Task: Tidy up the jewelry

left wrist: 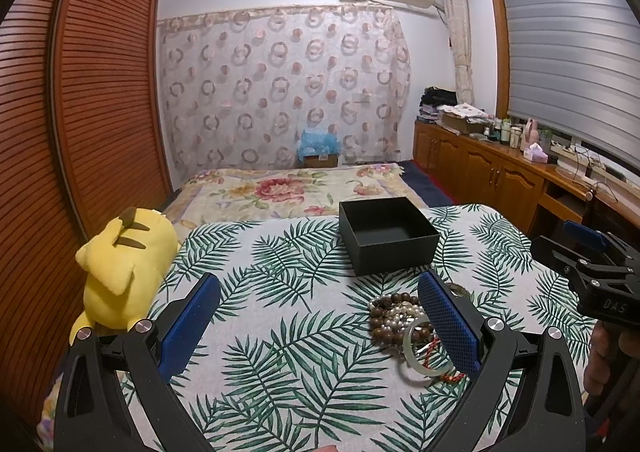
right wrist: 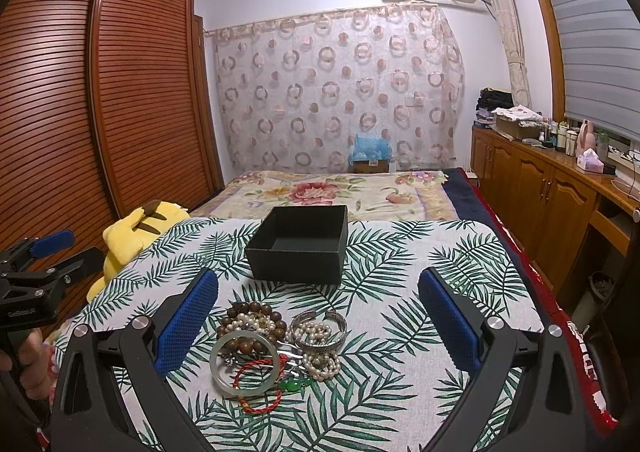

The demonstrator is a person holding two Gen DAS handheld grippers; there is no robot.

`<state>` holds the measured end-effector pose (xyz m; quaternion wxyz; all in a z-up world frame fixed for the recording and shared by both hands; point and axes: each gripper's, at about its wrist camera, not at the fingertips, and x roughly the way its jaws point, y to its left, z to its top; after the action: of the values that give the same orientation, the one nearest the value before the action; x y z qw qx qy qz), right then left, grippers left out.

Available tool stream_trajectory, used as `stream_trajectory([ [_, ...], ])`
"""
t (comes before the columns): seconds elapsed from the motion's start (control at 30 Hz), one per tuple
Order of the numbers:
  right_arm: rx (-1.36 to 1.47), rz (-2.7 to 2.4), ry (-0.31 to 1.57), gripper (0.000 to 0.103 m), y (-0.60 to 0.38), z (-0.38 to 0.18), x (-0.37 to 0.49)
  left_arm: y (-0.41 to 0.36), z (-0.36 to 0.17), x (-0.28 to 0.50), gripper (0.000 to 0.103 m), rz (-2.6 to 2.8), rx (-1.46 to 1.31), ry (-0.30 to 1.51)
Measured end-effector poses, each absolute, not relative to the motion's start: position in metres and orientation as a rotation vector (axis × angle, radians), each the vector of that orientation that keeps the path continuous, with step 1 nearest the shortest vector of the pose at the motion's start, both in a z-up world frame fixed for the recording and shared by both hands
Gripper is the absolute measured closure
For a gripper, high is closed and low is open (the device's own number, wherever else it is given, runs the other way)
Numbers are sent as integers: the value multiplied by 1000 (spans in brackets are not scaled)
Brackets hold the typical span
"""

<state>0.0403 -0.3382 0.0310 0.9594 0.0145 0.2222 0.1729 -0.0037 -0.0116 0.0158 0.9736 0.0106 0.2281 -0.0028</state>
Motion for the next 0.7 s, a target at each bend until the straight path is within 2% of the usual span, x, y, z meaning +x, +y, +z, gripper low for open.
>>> stream_trajectory([
  [0.4,30,350,452,3,-339,30,41,-19,22,-4,8,-16,22,460],
  [0.7,20,355,478,3,-336,23,42,-17,6,5,8,-48,18,509],
])
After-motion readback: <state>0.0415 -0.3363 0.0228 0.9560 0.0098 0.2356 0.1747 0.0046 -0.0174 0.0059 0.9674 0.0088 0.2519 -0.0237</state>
